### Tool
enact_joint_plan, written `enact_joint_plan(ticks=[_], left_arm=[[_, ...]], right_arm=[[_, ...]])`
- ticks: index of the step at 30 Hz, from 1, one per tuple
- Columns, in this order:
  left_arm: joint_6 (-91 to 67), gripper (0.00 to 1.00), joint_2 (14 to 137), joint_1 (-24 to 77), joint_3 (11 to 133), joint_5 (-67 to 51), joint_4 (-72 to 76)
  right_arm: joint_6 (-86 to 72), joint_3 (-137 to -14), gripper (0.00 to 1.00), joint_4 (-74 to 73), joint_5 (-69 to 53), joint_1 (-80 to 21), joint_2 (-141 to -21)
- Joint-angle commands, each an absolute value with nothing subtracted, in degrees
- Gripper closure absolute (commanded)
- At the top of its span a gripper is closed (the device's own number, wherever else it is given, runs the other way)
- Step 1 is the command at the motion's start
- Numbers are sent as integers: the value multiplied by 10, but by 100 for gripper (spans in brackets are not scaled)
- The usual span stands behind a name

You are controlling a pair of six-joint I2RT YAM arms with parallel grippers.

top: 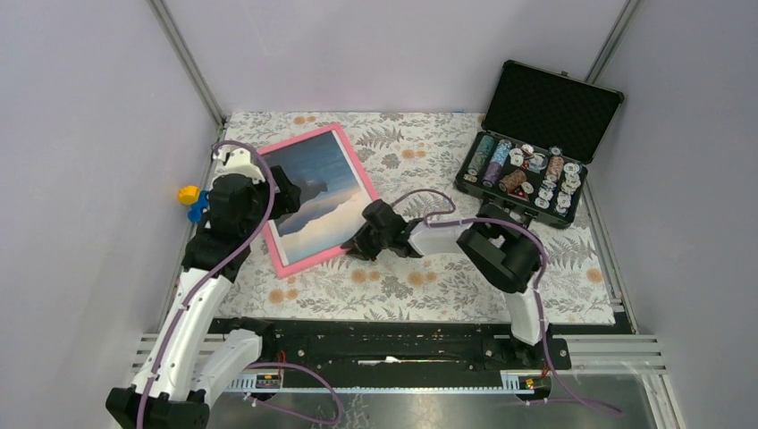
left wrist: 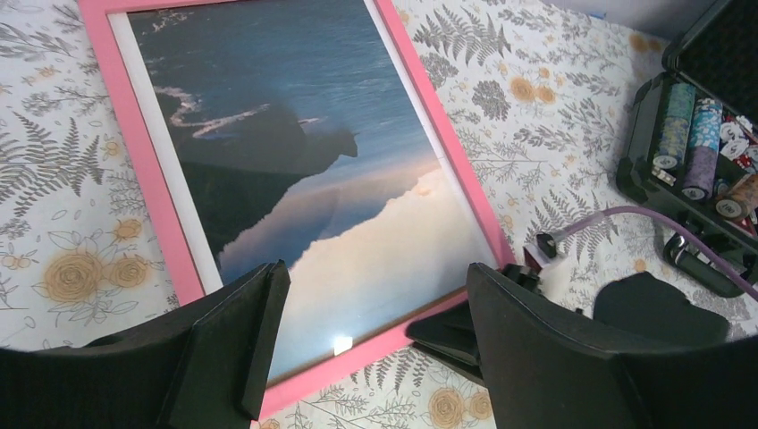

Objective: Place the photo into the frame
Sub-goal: Move the photo frame to the corner of the board.

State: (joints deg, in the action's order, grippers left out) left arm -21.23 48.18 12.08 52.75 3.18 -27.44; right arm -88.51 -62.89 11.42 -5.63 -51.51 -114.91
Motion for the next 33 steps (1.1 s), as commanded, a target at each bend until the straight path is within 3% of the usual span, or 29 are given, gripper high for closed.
enact_joint_plan(ticks=[1, 10, 15, 17, 21, 24, 28, 33], left_arm=[[-214, 19, 453, 121, 523, 68, -255], [-212, 19, 446, 121, 519, 67, -251], [-213, 19, 447, 121, 518, 66, -250], [-213, 20, 447, 121, 518, 67, -250], [-211, 20, 438, 120, 511, 59, -239], [-205, 20, 438, 121, 506, 17, -223], [-223, 18, 417, 123, 490, -64, -181], [-270, 14, 438, 123, 511, -173, -163]], right_arm=[[-879, -696, 68, 88, -37, -524, -1214], [-843, -852, 66, 27, -4, -529, -1304], [-767, -872, 56, 21, 21, -533, -1268], [-719, -854, 49, 20, 27, -534, -1223], [-617, -783, 24, 4, 63, -535, -1099], [-543, -723, 12, -41, 107, -535, -989], [-434, -669, 3, -142, 202, -534, -845], [-324, -646, 0, -262, 311, -534, -664]])
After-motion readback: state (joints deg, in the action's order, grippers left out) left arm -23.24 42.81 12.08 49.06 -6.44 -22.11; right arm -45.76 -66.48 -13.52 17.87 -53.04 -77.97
